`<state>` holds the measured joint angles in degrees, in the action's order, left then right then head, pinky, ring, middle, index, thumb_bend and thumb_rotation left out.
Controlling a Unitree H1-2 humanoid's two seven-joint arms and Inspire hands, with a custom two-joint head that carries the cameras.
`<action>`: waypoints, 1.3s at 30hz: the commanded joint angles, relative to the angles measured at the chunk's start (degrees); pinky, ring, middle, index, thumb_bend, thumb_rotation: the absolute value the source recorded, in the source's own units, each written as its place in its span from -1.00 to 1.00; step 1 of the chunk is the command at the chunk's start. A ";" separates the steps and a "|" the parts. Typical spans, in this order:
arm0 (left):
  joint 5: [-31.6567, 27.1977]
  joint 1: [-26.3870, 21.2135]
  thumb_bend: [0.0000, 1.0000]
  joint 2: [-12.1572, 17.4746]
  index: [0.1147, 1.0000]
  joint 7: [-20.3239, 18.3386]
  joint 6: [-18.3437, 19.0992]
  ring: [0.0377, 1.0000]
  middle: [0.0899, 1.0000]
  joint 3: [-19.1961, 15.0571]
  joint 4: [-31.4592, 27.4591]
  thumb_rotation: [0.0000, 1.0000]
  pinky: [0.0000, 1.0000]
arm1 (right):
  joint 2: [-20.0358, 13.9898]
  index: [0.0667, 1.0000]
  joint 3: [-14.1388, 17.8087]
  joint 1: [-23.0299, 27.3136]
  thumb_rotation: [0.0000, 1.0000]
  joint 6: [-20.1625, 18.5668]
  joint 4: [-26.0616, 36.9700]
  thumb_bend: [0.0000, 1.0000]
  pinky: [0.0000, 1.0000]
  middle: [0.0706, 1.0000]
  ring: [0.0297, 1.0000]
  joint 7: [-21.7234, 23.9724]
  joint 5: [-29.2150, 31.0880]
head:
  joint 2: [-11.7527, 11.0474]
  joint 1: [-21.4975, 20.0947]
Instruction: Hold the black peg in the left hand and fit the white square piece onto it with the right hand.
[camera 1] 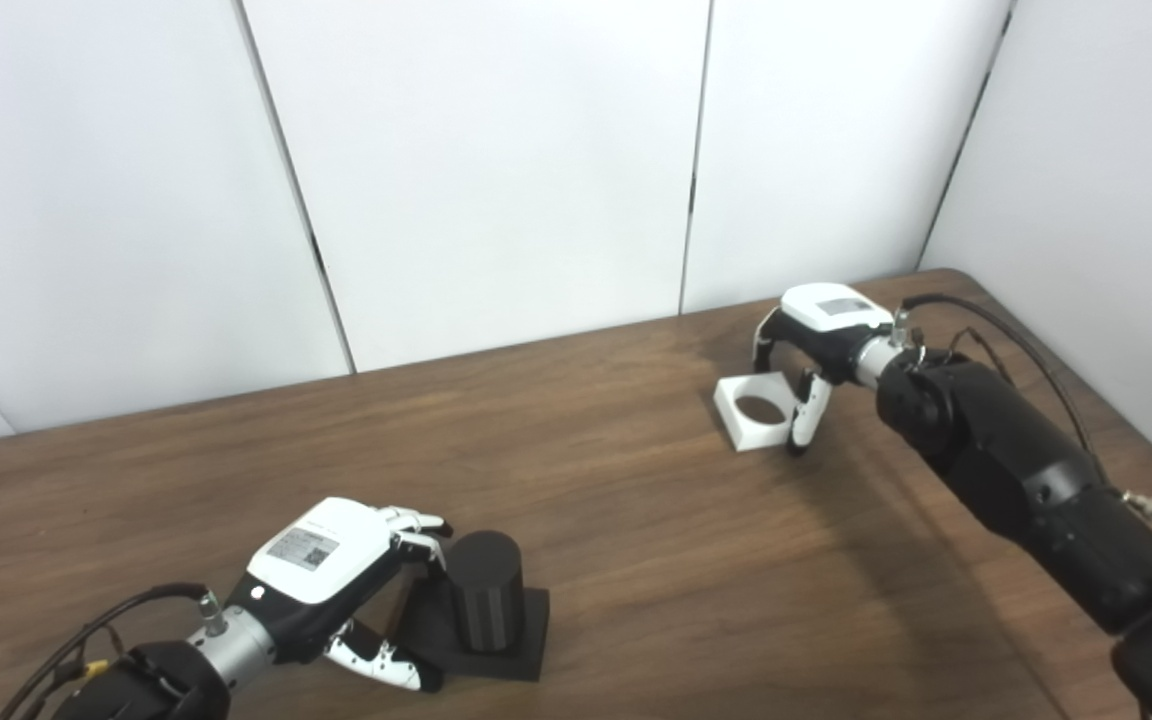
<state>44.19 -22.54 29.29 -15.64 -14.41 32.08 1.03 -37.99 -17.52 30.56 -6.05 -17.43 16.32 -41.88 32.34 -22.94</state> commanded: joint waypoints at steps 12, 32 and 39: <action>2.98 2.04 0.05 0.63 -0.15 -5.01 0.46 0.76 0.73 2.24 1.45 -0.86 0.60 | -1.28 -0.11 3.09 3.09 -0.73 4.06 13.19 0.04 0.45 0.46 0.57 2.77 3.46 | 2.68 7.31; 5.27 0.72 0.04 -2.85 -0.15 -5.00 3.04 0.81 0.77 3.66 2.64 -0.85 0.65 | 0.08 -0.12 3.44 3.58 -0.73 9.68 27.72 0.04 0.31 0.45 0.51 10.58 10.56 | 6.62 20.03; 5.58 0.52 0.04 -3.64 -0.15 -4.71 3.04 0.81 0.77 3.48 2.87 -0.84 0.65 | 2.35 -0.12 2.48 3.36 -0.73 10.77 31.75 0.04 0.30 0.45 0.48 13.96 12.68 | 7.17 20.48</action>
<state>46.13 -23.46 26.20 -16.94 -11.56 32.67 1.38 -35.21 -15.80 30.97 3.40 12.05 30.32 -30.07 39.46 -2.37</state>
